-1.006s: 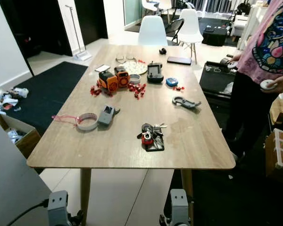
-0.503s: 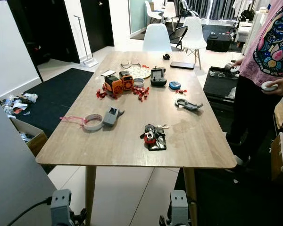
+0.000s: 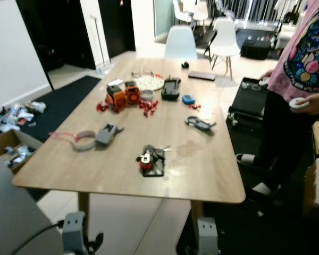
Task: Hang keys on a hook
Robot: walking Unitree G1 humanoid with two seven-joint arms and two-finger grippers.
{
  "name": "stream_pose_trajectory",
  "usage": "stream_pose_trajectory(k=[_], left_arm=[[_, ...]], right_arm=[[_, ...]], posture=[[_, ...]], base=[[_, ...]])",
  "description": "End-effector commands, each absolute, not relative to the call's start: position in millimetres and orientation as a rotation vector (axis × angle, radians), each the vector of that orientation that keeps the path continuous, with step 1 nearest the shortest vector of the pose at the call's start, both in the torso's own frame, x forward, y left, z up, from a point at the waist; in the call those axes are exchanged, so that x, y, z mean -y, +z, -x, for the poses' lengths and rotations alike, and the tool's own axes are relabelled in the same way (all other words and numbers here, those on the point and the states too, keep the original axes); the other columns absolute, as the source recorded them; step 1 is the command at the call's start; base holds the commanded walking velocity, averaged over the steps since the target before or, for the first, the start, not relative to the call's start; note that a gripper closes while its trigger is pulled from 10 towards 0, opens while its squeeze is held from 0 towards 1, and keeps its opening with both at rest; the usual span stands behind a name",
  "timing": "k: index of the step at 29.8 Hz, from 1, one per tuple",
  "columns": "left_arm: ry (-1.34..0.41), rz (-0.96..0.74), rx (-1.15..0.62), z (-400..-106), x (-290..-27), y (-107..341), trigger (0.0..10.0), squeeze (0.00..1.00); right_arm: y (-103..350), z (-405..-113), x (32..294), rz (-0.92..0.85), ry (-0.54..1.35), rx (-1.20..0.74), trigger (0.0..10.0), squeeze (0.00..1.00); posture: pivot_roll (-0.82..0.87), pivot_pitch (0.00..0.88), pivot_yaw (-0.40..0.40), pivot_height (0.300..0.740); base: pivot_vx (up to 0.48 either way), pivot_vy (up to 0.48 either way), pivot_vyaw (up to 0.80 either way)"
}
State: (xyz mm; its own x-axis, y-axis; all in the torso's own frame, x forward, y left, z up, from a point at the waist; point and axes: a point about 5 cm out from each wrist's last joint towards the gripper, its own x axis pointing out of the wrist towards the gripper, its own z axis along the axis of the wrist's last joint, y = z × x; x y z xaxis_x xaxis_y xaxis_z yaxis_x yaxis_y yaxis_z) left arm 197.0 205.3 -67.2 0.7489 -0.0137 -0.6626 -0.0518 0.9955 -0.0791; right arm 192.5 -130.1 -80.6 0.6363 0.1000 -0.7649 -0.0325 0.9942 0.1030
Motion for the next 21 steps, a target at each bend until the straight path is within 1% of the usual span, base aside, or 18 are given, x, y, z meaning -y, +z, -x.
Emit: stream_pose_trajectory(k=[1,10,14,18,19,20,21], left_arm=[[-0.003,0.05,-0.729,-198.9,-204.2,-66.5,10.0,0.0],[-0.122,-0.009,-0.688,-209.4,-188.0,-61.2,10.0,0.0],[-0.132,-0.01,-0.677,-212.0,-186.6,-59.6,10.0,0.0],[-0.189,-0.018,-0.626,-217.1,-185.2,-53.8,10.0,0.0],[-0.232,-0.046,-0.613,-216.7,-186.1,-52.3,10.0,0.0],[-0.232,-0.046,-0.613,-216.7,-186.1,-52.3,10.0,0.0],[-0.271,-0.077,-0.593,-213.8,-191.5,-50.7,10.0,0.0]], right_arm=[[-82.3,-189.7,135.1,-0.072,0.054,-0.889,10.0,0.0],[-82.4,-189.4,135.6,-0.07,0.018,-0.888,10.0,0.0],[-82.4,-189.7,135.7,-0.068,0.013,-0.889,10.0,0.0],[-82.3,-190.0,135.6,-0.065,0.006,-0.892,10.0,0.0],[-85.0,-183.2,157.3,-0.06,-0.012,-0.899,10.0,0.0],[-85.0,-183.2,157.3,-0.06,-0.012,-0.899,10.0,0.0],[-86.3,-176.4,177.0,-0.053,-0.027,-0.906,10.0,0.0]], posture=[[0.03,0.018,0.016,0.74],[0.02,0.029,0.029,0.74],[0.02,0.026,0.029,0.74],[0.02,0.023,0.027,0.74],[0.02,0.023,0.024,0.74],[0.02,0.023,0.024,0.74],[0.02,0.023,0.021,0.74]], base=[[0.0,0.0,0.0],[0.0,0.0,0.0],[0.0,0.0,0.0],[0.0,0.0,0.0],[0.0,0.0,0.0],[0.0,0.0,0.0],[0.0,0.0,0.0]])
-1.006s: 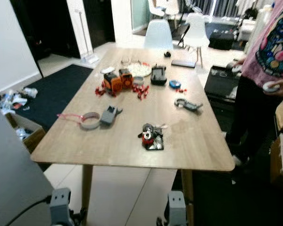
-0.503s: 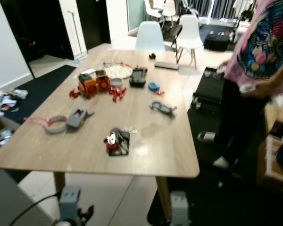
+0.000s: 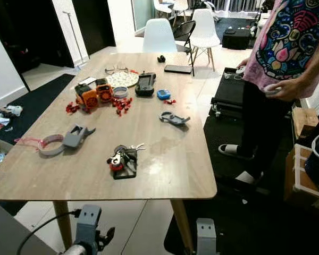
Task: Hang keys on a hook
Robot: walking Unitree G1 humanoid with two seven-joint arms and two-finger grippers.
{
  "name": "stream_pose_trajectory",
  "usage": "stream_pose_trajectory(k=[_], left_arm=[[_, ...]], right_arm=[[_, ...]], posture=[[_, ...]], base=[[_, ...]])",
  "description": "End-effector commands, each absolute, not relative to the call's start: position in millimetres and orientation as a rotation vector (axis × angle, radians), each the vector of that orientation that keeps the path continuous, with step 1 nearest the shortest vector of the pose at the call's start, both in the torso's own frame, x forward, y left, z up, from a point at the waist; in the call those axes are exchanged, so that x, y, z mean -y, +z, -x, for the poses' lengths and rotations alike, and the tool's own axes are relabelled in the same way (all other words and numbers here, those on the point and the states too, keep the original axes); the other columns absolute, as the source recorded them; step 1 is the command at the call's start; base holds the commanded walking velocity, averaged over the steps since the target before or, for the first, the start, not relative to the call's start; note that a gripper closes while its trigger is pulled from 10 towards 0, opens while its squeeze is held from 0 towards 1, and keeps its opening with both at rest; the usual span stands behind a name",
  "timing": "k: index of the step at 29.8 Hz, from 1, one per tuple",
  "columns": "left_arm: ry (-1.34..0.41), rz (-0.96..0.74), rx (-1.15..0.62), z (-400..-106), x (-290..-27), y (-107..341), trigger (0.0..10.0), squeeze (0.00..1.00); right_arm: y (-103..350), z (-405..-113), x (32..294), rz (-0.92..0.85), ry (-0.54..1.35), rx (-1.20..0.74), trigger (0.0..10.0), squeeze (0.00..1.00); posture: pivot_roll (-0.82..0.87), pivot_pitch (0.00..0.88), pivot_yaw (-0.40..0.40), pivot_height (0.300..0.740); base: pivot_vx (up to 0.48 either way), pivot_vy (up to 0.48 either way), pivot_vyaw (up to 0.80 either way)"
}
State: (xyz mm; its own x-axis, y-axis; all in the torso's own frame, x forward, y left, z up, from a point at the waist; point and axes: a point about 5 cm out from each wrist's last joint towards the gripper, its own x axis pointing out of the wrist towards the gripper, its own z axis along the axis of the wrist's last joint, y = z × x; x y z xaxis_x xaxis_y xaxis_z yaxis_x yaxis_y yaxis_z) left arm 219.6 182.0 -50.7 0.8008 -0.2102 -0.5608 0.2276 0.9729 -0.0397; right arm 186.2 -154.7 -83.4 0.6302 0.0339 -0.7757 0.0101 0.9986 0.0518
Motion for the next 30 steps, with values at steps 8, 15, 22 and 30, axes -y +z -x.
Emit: stream_pose_trajectory(k=[8,15,22,30], left_arm=[[-0.394,-0.034,-0.528,-194.7,-243.9,-34.1,10.0,0.0],[-0.657,-0.118,-0.562,-178.2,-253.1,-25.5,10.0,0.0],[-0.93,-0.199,-0.589,-165.9,-255.8,-10.4,10.0,0.0],[-1.08,-0.085,-0.371,-178.9,-239.1,51.6,10.0,0.0]], right_arm=[[-87.0,-167.2,200.8,-0.036,-0.032,-0.921,10.0,0.0],[-87.0,-167.3,200.4,-0.028,-0.014,-0.924,10.0,0.0],[-86.4,-169.0,199.2,-0.022,0.01,-0.924,10.0,0.0],[-86.9,-167.1,200.9,-0.02,0.013,-0.929,10.0,0.0]], posture=[[0.03,0.019,0.007,0.74],[0.04,0.015,0.007,0.74],[0.04,0.013,0.006,0.74],[0.03,0.02,0.004,0.74]], base=[[0.0,0.0,0.0],[0.0,0.0,0.0],[0.0,0.0,0.0],[0.0,0.0,0.0]])
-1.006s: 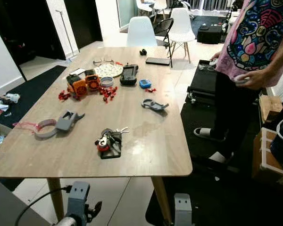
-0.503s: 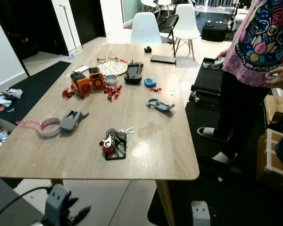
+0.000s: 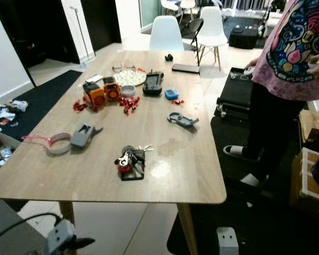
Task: Hang keys on a hook
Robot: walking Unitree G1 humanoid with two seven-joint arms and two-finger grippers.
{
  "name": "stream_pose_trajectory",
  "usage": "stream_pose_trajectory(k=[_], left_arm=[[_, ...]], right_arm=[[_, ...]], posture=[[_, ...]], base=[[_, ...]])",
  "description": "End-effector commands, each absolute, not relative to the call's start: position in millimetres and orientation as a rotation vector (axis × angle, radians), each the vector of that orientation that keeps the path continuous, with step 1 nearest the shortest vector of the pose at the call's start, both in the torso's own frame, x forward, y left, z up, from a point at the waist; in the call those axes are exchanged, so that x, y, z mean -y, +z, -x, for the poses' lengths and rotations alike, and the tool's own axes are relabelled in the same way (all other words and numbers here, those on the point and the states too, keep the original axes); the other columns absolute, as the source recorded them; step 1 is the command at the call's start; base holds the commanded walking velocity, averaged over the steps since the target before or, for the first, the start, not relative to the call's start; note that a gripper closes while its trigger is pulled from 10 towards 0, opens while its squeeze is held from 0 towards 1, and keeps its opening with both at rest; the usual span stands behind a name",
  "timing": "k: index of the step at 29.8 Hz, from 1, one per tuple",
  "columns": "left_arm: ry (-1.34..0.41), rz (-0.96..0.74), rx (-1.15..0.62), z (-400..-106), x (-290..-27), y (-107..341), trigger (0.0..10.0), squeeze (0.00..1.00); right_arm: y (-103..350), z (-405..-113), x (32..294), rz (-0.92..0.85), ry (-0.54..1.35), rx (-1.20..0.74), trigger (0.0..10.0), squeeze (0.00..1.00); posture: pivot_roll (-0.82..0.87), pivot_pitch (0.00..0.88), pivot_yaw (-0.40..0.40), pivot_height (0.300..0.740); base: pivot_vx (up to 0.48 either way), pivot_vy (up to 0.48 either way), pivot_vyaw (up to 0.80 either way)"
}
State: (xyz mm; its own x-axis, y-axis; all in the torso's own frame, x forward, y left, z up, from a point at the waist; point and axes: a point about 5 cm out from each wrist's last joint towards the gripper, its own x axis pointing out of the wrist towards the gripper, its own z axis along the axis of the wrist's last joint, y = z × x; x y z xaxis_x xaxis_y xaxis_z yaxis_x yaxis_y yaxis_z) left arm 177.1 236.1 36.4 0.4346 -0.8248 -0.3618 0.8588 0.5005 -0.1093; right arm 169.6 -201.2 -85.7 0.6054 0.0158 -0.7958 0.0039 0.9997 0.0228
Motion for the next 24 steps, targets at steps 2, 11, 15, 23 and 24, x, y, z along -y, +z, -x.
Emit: stream_pose_trajectory(k=[2,11,15,23,24], left_arm=[[-1.128,-0.077,-0.35,-178.0,-235.2,66.1,10.0,0.0],[-1.236,-0.108,-0.275,-179.6,-218.8,99.9,10.0,0.0],[-1.242,-0.046,-0.16,-189.9,-198.9,122.5,10.0,0.0],[-1.163,0.052,0.044,-217.1,-154.7,160.8,10.0,0.0],[-1.157,0.045,0.046,-218.4,-151.7,161.5,10.0,0.0]], right_arm=[[-87.0,-166.7,201.2,-0.019,0.014,-0.931,10.0,0.0],[-86.9,-167.0,202.0,-0.01,0.012,-0.934,10.0,0.0],[-87.8,-164.1,204.8,-0.007,0.001,-0.943,10.0,0.0],[-78.5,-149.8,266.2,0.122,-0.356,-0.93,10.0,0.0],[-76.6,-147.6,273.8,0.135,-0.401,-0.926,10.0,0.0]], posture=[[0.04,0.021,0.004,0.74],[0.04,0.028,0.001,0.74],[0.04,0.029,0.003,0.74],[0.03,0.03,0.006,0.74],[0.03,0.03,0.006,0.74]], base=[[0.0,0.0,0.0],[0.0,0.0,0.0],[0.0,0.0,0.0],[0.0,0.0,0.0],[0.0,0.0,0.0]])
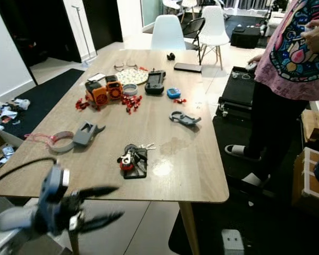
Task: Hang keys on a hook
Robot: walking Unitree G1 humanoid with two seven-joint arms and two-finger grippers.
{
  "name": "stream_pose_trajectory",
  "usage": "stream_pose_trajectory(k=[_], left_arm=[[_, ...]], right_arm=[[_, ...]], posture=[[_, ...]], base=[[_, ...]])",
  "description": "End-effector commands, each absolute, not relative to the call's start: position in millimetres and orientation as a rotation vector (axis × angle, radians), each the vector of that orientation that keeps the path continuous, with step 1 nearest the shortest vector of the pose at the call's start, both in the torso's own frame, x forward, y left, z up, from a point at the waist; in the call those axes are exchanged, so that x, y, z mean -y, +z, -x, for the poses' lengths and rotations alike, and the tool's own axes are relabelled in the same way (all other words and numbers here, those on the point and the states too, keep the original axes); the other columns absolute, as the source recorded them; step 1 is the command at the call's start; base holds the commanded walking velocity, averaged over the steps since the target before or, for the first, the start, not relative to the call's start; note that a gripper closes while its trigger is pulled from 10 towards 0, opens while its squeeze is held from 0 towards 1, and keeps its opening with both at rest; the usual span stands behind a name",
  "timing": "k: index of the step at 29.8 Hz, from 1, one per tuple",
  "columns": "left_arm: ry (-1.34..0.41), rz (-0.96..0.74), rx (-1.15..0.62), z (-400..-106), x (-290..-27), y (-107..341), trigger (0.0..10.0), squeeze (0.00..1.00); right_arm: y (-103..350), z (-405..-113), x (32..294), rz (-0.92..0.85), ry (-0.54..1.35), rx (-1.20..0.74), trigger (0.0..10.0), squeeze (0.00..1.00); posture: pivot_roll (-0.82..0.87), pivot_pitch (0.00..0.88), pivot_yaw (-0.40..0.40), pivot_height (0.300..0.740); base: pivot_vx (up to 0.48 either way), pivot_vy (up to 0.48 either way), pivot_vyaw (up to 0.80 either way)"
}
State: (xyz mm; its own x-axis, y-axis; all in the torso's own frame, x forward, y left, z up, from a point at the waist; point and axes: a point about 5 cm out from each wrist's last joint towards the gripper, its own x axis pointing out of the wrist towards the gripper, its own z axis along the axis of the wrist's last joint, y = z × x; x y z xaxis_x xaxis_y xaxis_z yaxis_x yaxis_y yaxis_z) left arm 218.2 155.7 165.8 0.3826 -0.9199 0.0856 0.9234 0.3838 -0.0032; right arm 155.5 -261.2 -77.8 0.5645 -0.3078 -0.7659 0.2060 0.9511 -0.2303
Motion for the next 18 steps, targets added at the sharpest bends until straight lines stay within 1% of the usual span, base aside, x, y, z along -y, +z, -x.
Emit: stream_pose_trajectory(k=[1,2,3,5,6,9,14,15,16,18], left_arm=[[-1.135,0.025,0.05,-221.6,-148.4,161.3,10.0,0.0],[-1.121,0.022,0.055,-223.8,-144.8,161.7,10.0,0.0],[-1.121,0.022,0.055,-223.8,-144.8,161.7,10.0,0.0],[-1.091,0.01,0.064,-228.4,-139.5,161.4,10.0,0.0],[-1.091,0.01,0.064,-228.4,-139.5,161.4,10.0,0.0],[-1.04,0.017,0.069,-235.7,-130.9,162.0,10.0,0.0],[-1.017,0.016,0.077,-238.8,-127.5,163.2,10.0,0.0],[-0.995,0.014,0.081,-241.6,-122.6,165.4,10.0,0.0],[-0.995,0.014,0.081,-241.6,-122.6,165.4,10.0,0.0],[-0.943,-0.001,0.101,-247.3,-112.0,171.2,10.0,0.0]], right_arm=[[-73.3,-145.3,284.1,0.144,-0.456,-0.915,10.0,0.0],[-69.5,-143.7,294.0,0.154,-0.503,-0.899,10.0,0.0],[-69.5,-143.7,294.0,0.154,-0.503,-0.899,10.0,0.0],[-62.2,-141.8,310.2,0.169,-0.57,-0.867,10.0,0.0],[-62.2,-141.8,310.2,0.169,-0.57,-0.867,10.0,0.0],[-49.3,-145.0,329.9,0.202,-0.613,-0.802,10.0,0.0],[-46.7,-149.2,330.6,0.182,-0.593,-0.775,10.0,0.0],[-46.3,-156.1,324.9,0.154,-0.537,-0.75,10.0,0.0],[-46.3,-156.1,324.9,0.154,-0.537,-0.75,10.0,0.0],[-50.2,-171.4,300.2,0.115,-0.383,-0.719,10.0,0.0]], posture=[[0.03,0.03,0.006,0.74],[0.03,0.03,0.006,0.74],[0.03,0.03,0.006,0.74],[0.02,0.031,0.008,0.74],[0.02,0.031,0.008,0.74],[0.02,0.03,0.007,0.74],[0.02,0.03,0.007,0.74],[0.02,0.03,0.006,0.74],[0.02,0.03,0.006,0.74],[0.02,0.031,-0.001,0.74]], base=[[0.0,0.0,0.0],[0.0,0.0,0.0],[0.0,0.0,0.0],[0.0,0.0,0.0],[0.0,0.0,0.0],[0.0,0.0,0.0],[0.0,0.0,0.0],[0.0,0.0,0.0],[0.0,0.0,0.0],[0.0,0.0,0.0]])
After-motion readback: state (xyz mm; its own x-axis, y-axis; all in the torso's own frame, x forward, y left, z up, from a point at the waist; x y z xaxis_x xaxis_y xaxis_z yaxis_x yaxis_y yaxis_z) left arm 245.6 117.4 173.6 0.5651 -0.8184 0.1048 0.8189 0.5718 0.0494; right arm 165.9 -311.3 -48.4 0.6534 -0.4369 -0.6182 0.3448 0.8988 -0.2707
